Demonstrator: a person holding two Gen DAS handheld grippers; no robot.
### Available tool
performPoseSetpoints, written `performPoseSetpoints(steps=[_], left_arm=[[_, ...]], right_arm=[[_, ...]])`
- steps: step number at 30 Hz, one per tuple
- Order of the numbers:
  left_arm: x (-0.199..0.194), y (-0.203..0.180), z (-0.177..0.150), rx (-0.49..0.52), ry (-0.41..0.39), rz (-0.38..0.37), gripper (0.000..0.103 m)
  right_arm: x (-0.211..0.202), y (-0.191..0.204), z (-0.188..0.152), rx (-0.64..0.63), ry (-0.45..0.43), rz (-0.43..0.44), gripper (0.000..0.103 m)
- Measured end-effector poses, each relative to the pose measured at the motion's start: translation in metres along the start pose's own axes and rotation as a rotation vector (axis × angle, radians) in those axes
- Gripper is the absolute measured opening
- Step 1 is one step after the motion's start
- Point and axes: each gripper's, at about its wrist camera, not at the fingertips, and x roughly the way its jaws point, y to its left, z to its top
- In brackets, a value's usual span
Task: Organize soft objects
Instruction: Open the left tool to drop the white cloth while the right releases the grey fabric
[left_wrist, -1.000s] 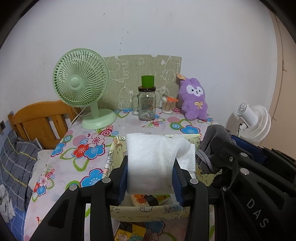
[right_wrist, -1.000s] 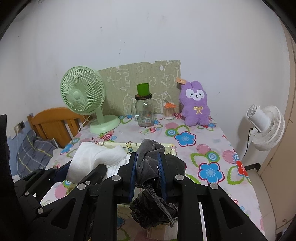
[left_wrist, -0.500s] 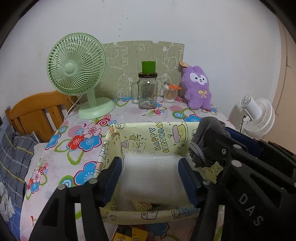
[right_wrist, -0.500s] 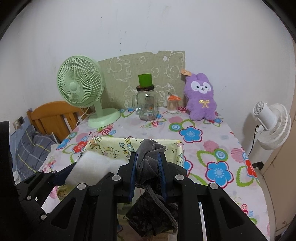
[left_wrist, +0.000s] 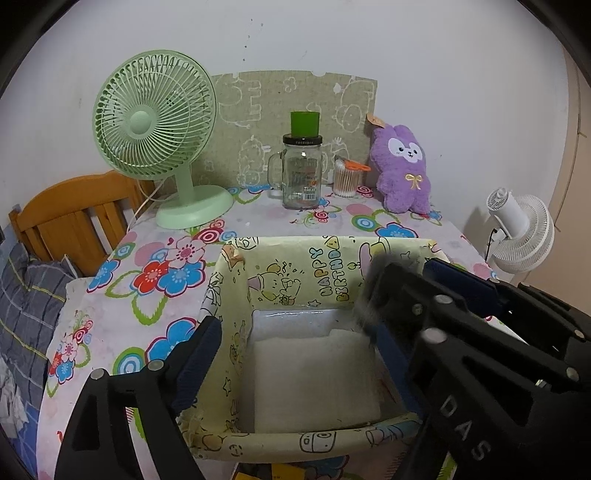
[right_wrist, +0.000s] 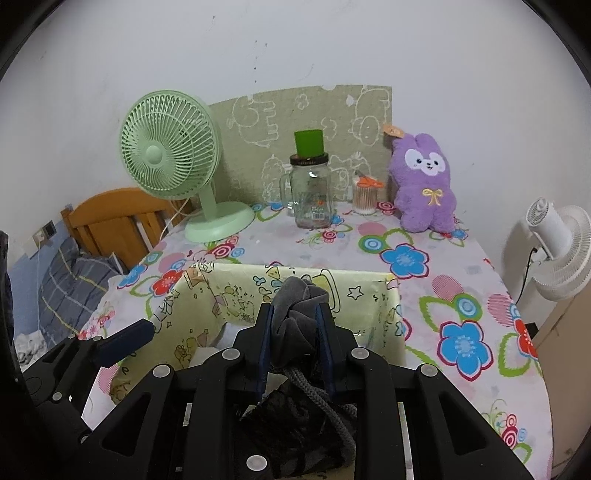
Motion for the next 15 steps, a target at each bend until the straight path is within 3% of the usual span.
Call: performPoseSetpoints(steps=[1, 2, 4, 15], left_arm=[[0.0005, 0.0000, 0.0000, 0.000, 0.001, -0.002, 0.090], [0.0008, 0.0001, 0.0000, -0.001, 0.002, -0.005, 0.090], [0.0011, 0.0001, 0.0005, -0.003, 0.001, -0.010, 0.093], [-0.0079, -0.0026, 0.0003, 0.005, -0.020, -0.010, 0.098]], right_arm=[[0.0012, 0.0000, 0.0003, -0.001, 0.002, 0.000, 0.045], [0.0018, -0.0004, 0.0001, -0.002, 0.001, -0.004, 0.064], [-0.0009, -0.0011, 0.0000, -0.003, -0.027, -0.019, 0.078], [-0.0060, -0.0022, 0.0017, -0.007, -0.019, -0.032, 0.087]])
